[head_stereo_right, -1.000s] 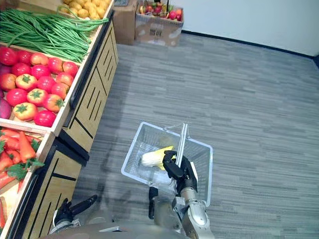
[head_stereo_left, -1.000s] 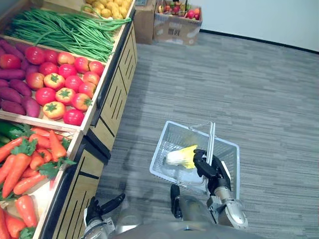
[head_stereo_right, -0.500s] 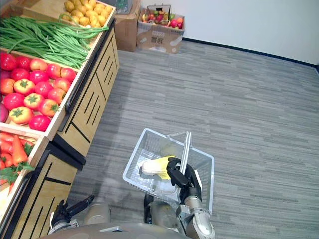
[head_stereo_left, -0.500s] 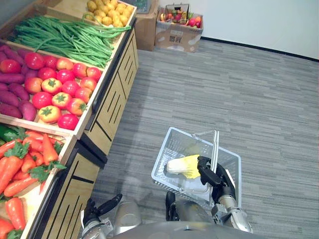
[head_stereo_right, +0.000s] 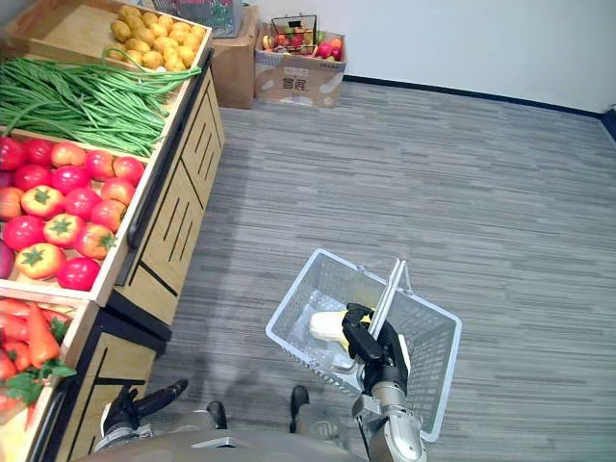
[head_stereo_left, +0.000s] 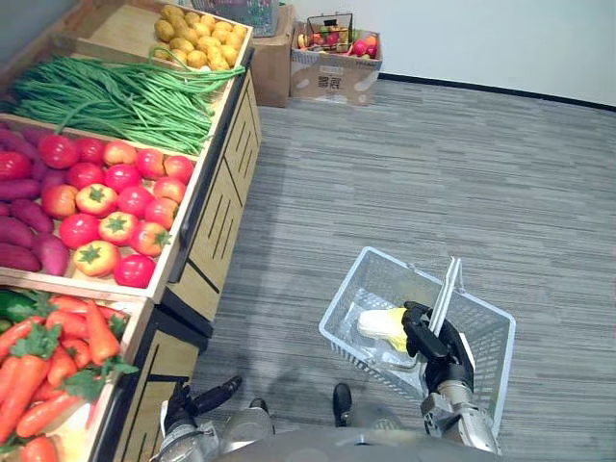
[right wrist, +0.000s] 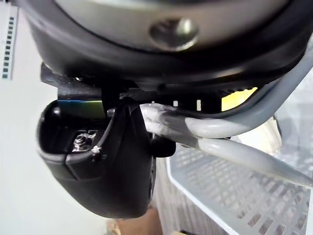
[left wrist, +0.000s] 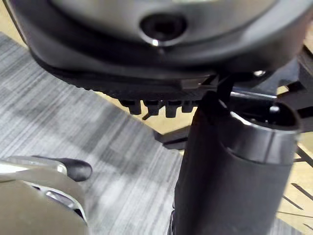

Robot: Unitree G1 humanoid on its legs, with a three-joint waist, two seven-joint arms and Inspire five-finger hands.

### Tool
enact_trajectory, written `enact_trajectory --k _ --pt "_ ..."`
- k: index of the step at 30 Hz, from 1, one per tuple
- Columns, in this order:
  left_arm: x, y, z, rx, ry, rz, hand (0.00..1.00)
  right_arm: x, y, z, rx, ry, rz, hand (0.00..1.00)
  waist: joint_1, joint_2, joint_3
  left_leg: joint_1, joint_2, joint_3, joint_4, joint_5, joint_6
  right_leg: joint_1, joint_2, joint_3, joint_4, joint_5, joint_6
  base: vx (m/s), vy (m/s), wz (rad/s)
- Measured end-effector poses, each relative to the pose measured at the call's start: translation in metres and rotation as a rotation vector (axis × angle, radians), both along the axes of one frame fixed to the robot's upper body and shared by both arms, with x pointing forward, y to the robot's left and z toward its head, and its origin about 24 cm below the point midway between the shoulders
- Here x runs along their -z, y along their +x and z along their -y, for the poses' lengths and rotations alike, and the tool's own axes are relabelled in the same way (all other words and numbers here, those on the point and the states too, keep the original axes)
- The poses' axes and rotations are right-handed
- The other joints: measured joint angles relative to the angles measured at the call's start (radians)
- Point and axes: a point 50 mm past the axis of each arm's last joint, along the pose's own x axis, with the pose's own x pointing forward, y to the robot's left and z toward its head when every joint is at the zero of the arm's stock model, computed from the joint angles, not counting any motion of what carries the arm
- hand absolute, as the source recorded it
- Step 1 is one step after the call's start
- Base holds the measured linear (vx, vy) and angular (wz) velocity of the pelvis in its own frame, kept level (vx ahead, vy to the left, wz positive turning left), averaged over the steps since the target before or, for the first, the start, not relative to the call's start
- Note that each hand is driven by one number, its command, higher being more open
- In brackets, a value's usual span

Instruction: Pick vegetable in the basket

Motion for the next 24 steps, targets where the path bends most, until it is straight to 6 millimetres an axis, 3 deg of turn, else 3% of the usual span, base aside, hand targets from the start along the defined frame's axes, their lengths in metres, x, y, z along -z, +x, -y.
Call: enact_trajectory --k 10,17,24 --pt "0.001 -0.006 -0.001 -0.029 -0.004 -0.011 1.00 0.003 0.002 -0.013 -0.052 0.028 -0.006 0.00 0.008 0.004 -0.019 0.026 0.005 -0.019 -0.018 0.001 -0.001 0.035 0.006 -0.021 -0.022 0.001 0.002 0.00 -0.007 0.04" --pt "0.004 -0.022 -0.004 -0.079 -0.007 -0.052 1.00 0.009 0.004 -0.020 -0.078 0.039 -0.027 0.00 0.034 -0.017 -0.041 0.013 0.002 -0.027 -0.015 0.003 0.000 0.032 0.003 -0.024 -0.031 0.008 0.010 -0.04 -0.004 0.03" --pt "0.004 -0.024 -0.006 -0.087 -0.002 -0.053 1.00 0.011 0.010 -0.016 -0.119 0.003 -0.036 0.00 0.058 -0.027 -0.042 -0.036 -0.009 -0.061 0.038 -0.020 0.013 0.030 -0.011 -0.053 -0.047 0.017 0.016 0.00 0.018 0.12"
